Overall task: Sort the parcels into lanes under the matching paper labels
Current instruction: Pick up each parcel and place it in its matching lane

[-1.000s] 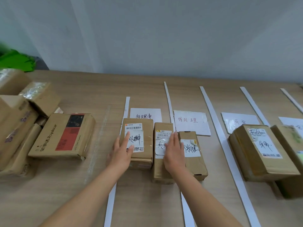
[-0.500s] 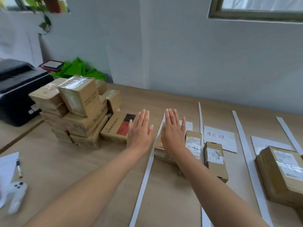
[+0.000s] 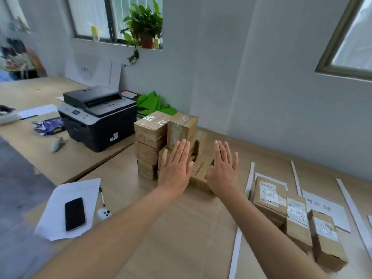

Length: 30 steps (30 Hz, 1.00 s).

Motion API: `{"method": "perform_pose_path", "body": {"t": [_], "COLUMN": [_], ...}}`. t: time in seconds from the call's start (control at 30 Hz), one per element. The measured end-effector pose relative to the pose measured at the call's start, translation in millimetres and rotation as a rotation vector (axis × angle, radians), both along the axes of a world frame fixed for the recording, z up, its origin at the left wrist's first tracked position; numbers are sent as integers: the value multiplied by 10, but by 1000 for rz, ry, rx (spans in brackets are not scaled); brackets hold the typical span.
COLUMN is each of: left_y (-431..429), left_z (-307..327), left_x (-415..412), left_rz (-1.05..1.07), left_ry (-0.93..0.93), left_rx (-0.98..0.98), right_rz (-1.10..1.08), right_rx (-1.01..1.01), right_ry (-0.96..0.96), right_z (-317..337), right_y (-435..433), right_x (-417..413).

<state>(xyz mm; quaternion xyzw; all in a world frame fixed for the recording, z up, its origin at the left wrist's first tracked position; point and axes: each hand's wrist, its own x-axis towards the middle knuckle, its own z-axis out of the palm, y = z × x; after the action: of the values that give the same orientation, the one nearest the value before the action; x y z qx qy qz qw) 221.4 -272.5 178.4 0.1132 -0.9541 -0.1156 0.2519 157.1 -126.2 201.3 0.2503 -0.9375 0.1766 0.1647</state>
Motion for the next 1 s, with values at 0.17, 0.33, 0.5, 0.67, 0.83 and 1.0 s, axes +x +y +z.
{"method": "perform_pose_path", "body": {"t": [0.17,0.33,0.5,0.67,0.83,1.0], "left_y": [-931,-1432,-1557,-1580,-1582,-1724], "left_z": [2,-17,-82,-75,34,-62], "left_x": [429,435,40,-639,-1380,-1837], "left_rz": [32,42,3,-19,-43,-102], "left_ry": [3,-11,-24,-88,-68,-155], "left_rx": [16,138,320,601,848,890], "right_rz": [92,114,-40,-64,-155,-135], "right_rx": [-17,-41,-202,-402,-910,-966], "right_ry": [-58,-101,-289,-481,-849,-972], "right_z": [-76,-126,-232,-373,-341,-413], "right_y": [-933,-1277,-1289,-1378,-1604,-1659], "right_x": [472,401,-169,-874,-1451,-1870]}}
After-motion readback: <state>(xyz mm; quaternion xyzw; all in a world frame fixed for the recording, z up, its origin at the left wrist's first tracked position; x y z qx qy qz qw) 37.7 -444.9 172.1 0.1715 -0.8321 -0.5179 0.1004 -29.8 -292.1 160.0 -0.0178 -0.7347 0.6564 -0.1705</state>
